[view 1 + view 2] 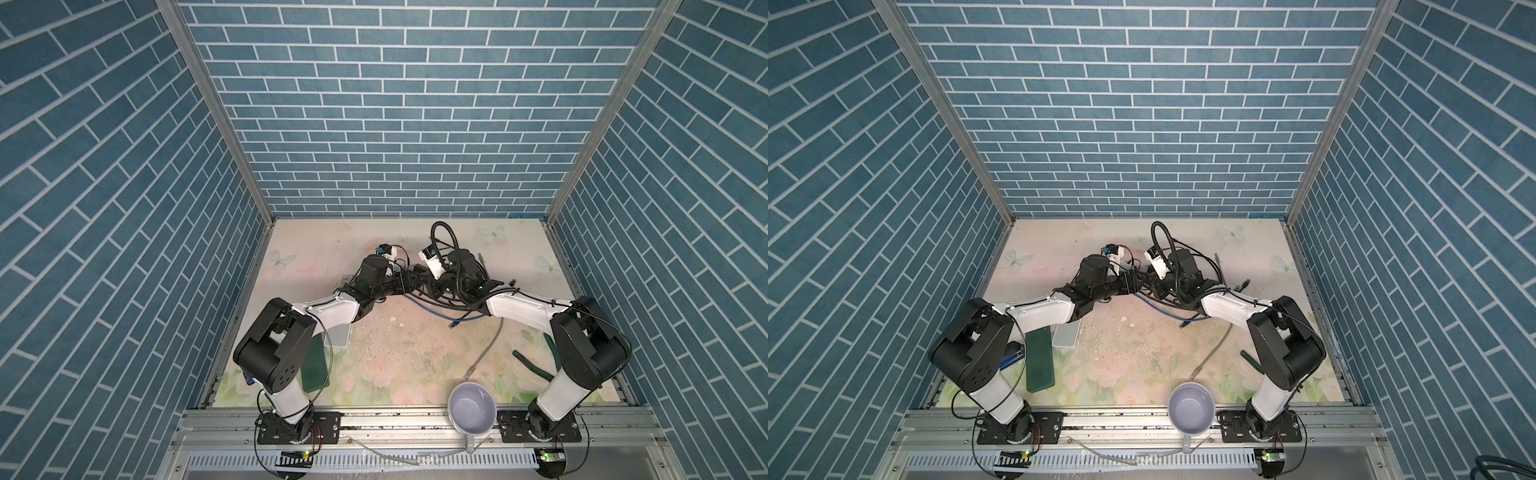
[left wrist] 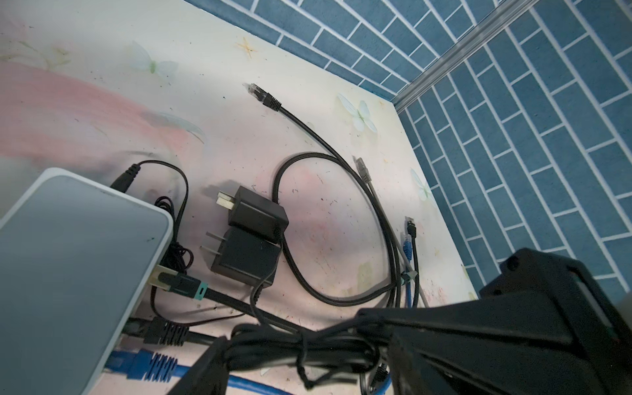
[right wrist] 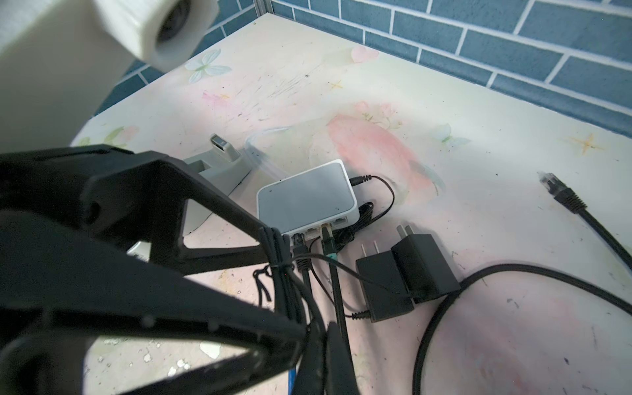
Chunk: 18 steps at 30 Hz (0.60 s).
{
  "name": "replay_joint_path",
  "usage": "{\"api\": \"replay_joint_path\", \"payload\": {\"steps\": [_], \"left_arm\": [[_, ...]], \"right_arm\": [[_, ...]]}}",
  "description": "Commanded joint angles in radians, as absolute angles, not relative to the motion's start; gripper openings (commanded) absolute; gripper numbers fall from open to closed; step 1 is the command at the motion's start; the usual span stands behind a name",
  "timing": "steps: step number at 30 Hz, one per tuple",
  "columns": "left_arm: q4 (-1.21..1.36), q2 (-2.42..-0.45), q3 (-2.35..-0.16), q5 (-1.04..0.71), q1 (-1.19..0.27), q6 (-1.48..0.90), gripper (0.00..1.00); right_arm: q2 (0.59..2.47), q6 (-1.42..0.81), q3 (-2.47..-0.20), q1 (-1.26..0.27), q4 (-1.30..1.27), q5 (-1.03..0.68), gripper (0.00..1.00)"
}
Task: Insert the plug into the switch port
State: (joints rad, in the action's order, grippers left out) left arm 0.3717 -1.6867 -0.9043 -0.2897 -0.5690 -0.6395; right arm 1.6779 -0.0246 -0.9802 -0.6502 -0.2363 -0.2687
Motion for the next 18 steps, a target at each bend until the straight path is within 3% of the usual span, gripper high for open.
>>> {"api": "replay_joint_path", "payload": {"steps": [1, 11, 18], "left_arm": [[0.362, -1.715, -0.953, -0.288, -0.569, -0.649, 0.67], [0.377, -1.776, -1.000, -0.318, -0.569, -0.635, 0.21], [0.391, -1.779, -0.997, -0.319, -0.568, -0.629, 0.08]], "right_arm": [[1.646, 0.006, -0.953, -0.665, -0.299, -0.330, 0.00], [1.665, -0.001, -0.957, -0.681, -0.294, -0.374, 0.00], [1.692, -0.043, -0.968, -0.682, -0.274, -0.356, 0.00]]}}
